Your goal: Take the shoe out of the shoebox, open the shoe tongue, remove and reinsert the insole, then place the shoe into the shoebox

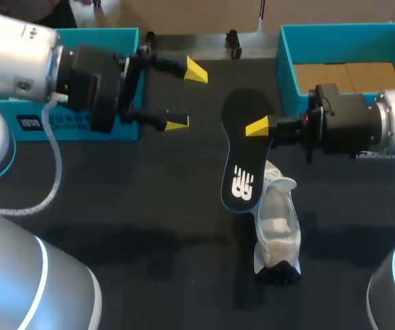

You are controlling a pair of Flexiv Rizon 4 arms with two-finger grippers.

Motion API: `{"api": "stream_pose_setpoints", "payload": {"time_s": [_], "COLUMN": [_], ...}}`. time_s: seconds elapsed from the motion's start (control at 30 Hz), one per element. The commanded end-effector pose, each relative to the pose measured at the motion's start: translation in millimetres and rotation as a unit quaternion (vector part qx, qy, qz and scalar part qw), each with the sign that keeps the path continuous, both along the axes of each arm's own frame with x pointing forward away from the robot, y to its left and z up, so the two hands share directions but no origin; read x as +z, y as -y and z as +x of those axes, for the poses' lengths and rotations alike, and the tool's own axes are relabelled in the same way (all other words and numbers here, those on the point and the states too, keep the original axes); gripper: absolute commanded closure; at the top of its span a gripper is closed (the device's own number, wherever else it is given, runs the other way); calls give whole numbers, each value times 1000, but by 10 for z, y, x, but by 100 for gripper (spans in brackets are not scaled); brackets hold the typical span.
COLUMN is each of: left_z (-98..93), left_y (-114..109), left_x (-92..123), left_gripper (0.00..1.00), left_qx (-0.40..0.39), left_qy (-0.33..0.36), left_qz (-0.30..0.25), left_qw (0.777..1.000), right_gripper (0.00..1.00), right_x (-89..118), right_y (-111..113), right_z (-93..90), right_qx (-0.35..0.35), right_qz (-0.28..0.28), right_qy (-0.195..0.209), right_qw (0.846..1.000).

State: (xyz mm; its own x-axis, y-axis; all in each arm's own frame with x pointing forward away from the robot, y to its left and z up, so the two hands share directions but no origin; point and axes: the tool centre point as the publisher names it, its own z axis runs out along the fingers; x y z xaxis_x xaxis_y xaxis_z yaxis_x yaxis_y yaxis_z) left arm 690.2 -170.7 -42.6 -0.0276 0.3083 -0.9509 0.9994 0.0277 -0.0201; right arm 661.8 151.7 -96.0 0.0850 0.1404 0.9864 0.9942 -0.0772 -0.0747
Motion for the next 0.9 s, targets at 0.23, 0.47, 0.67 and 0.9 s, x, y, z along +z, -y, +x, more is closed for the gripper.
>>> {"api": "stream_pose_setpoints", "payload": {"time_s": [0.23,0.47,0.67,0.9], "left_z": [-28,-9,15,57], "left_y": [-7,40,125,270], "left_x": [-265,-382,-436,-428], "left_gripper": [0,0,2,39], "left_qx": [29,36,34,30], "left_qy": [4,5,7,13], "left_qz": [-64,-85,-93,-115], "left_qw": [997,996,995,993], "right_gripper": [100,100,100,100], "right_x": [72,155,180,190], "right_y": [-31,-131,-245,-362], "right_z": [-36,-98,-129,-181], "right_qx": [2,6,14,21], "right_qz": [9,19,28,40], "right_qy": [4,10,14,16], "right_qw": [1000,1000,999,999]}}
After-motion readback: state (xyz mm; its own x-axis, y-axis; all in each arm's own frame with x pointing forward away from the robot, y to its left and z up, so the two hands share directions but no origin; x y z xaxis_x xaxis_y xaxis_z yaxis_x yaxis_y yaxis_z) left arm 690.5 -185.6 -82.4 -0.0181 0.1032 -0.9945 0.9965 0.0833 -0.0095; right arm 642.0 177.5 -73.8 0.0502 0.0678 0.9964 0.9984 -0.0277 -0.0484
